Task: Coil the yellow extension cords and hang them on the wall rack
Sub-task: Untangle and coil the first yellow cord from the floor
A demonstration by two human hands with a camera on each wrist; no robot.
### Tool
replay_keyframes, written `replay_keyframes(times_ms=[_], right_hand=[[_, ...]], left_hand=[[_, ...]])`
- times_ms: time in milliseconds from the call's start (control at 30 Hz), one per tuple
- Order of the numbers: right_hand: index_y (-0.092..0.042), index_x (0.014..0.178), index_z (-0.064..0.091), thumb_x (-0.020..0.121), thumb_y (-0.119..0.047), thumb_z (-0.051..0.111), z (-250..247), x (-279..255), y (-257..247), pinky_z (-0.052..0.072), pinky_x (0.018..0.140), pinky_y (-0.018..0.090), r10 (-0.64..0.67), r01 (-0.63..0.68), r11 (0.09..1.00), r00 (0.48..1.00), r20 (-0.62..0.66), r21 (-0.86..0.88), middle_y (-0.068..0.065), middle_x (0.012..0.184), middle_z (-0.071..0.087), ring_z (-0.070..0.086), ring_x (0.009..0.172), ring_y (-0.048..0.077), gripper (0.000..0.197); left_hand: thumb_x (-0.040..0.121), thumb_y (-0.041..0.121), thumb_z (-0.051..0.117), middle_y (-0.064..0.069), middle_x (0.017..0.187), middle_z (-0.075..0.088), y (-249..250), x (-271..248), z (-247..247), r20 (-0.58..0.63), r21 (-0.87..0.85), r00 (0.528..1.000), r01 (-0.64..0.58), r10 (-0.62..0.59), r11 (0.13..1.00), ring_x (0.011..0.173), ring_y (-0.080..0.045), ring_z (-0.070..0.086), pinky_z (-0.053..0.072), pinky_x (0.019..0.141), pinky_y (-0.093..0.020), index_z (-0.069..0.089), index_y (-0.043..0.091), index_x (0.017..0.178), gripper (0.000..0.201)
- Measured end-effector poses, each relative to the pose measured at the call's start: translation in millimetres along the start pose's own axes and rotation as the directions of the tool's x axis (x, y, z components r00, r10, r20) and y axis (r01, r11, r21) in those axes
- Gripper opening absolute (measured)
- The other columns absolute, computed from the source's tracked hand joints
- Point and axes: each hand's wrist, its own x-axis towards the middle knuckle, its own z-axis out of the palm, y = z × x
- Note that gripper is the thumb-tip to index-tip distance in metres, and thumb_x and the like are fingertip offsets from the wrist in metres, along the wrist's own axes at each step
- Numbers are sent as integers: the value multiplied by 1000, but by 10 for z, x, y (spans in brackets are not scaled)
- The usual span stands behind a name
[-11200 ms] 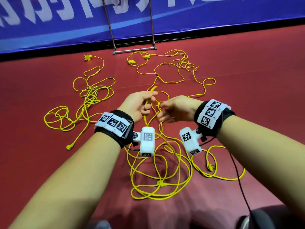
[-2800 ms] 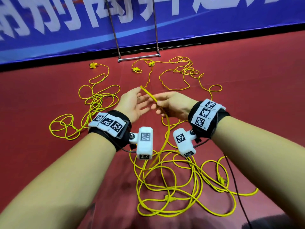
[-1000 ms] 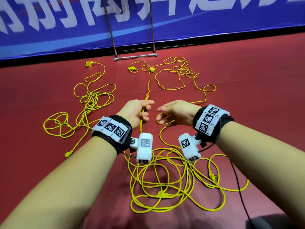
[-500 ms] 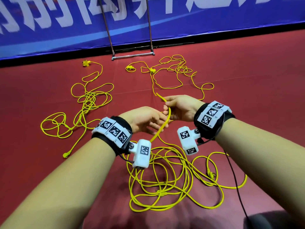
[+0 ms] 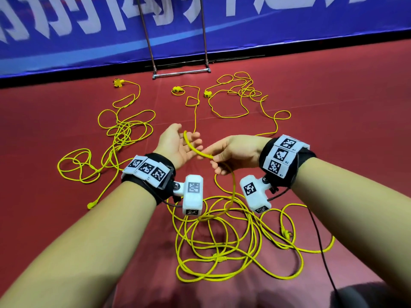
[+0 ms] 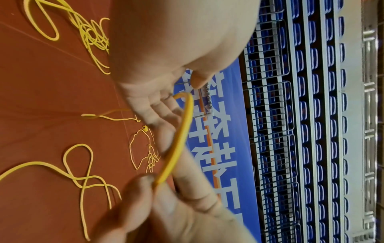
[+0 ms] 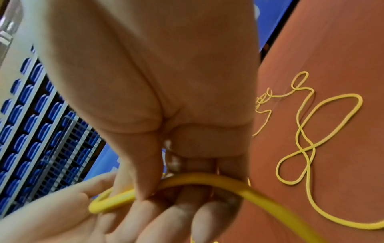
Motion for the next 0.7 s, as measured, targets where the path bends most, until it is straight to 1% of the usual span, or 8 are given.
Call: replay_keyframes(times_ms=[67,167,233,367,433,500,633,700], right_hand=[[-12,113,65,98,10,35,7,-10,45,51,69,30,44,-44,998,999,1,-52,6,78,64,66,70,19,40],[-11,115,63,99,0,42,-27,8,73,50,68,30,66,-68,998,984,-168,-4,9,86,69,67,74,21,28],[-11,116,56,102,-16,45,-90,28,63,48,67,30,66,-26,992,945,-319,127,10,87,68,66,74,22,18],[-10,95,50,104,-41,36,-236,33,27,51,72,35,125,64,905,905,-408,421,8,69,69,66,75,23,35],[-8,86,51,105,-36,38,-273,13,39,52,68,34,143,83,886,886,-440,456,5,55,64,62,62,21,36],[-6,94,52,105,-22,40,-274,11,58,52,54,28,162,81,890,864,-476,449,4,57,64,60,48,17,23],[-13,113,50,104,-6,36,-287,24,81,49,51,25,81,139,918,852,-517,372,3,69,61,60,48,12,19],[-13,118,55,103,-2,35,-264,4,70,49,50,22,5,151,943,885,-466,297,4,70,60,59,49,12,27]], left_hand=[[104,25,36,0,67,49,-15,18,-3,-16,54,1000,14,-13,998,56,-15,47,44,54,-29,53,10,86,29],[104,20,38,3,59,41,-50,-16,15,64,223,998,10,-25,975,45,-11,40,39,48,-23,57,12,89,25],[100,17,44,2,58,42,-73,-80,60,166,327,985,-21,-35,945,43,-11,41,40,48,-22,60,11,94,19],[100,16,48,1,60,47,-142,-234,173,405,542,911,-168,-80,824,46,-11,41,40,49,-22,65,11,96,18],[101,17,49,1,63,53,-184,-296,214,494,618,857,-224,-150,754,51,-10,46,45,53,-24,67,10,95,20],[100,16,53,0,68,63,-223,-325,221,521,669,827,-244,-209,703,58,-12,55,50,62,-26,69,9,96,18],[93,7,58,-4,84,72,-263,-291,181,387,769,890,-166,-242,618,70,-15,63,50,71,-29,70,12,98,14],[96,13,55,-4,86,71,-265,-243,151,261,723,947,-62,-189,688,73,-18,64,52,71,-32,64,15,103,12]])
